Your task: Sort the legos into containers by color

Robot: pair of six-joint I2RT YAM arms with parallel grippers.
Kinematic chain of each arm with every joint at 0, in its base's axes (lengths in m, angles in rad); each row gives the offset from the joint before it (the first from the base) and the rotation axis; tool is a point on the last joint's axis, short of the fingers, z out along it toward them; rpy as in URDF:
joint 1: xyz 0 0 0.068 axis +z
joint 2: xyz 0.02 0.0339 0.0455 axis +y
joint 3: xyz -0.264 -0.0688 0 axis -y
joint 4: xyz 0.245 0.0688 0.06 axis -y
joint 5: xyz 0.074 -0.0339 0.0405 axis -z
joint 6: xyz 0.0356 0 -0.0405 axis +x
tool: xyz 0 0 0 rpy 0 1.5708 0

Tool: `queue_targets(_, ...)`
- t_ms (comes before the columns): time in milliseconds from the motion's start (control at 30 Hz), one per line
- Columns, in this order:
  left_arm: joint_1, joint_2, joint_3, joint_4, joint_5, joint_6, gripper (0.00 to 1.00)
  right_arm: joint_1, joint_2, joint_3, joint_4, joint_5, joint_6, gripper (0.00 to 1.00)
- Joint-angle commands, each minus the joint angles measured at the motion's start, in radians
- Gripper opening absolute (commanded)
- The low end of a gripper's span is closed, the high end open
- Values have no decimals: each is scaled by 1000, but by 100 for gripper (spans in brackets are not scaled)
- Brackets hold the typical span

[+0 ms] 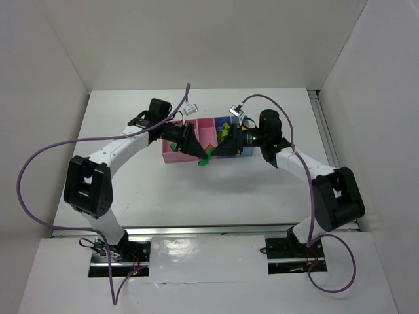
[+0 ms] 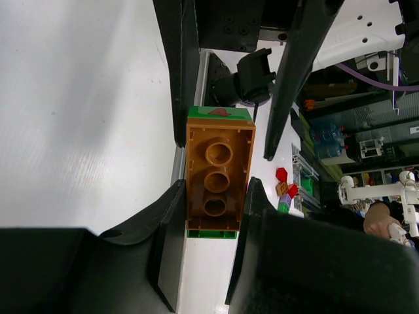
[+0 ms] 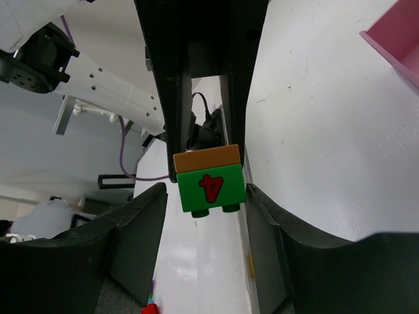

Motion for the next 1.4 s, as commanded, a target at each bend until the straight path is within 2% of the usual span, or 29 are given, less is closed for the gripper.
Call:
queue_targets(0, 5, -44, 6, 18, 59, 44, 0, 16, 15, 48, 72, -6, 1, 58)
queue_targets(133, 5, -44, 6, 9, 59, 62, 0, 16, 35, 57, 115, 5, 25, 51)
queue_targets(300, 5, -44, 6, 0, 48, 62, 0, 16, 44, 58, 115, 5, 25, 34)
queue_targets(333, 5, -44, 6, -9, 48, 62, 0, 16, 44, 58, 105, 5, 25, 26)
queue_targets(467, 16, -44, 6, -9, 7, 62, 0, 16, 33, 47, 16, 49, -27, 13)
queue_targets(700, 94, -44, 6, 4, -38, 16, 0, 16, 33, 56, -165, 124, -124, 13)
queue_targets(867, 157, -64, -17, 32, -85, -34, 0, 16, 24, 67, -205, 175, -144, 12)
queue_targets(967, 194, -73, -27, 41, -154, -69, 0, 25, 62, 119, -262, 284, -160, 12)
queue_targets(1133, 338, -144, -125, 135, -289, -262, 0, 63, 189, 318, -446, 571, -210, 12)
queue_targets(1233, 395, -187, -176, 135, -429, -333, 0, 114, 263, 462, -527, 691, -249, 12)
queue_targets(1367, 456, -260, -257, 161, -483, -384, 0, 172, 425, 631, -601, 798, -282, 15)
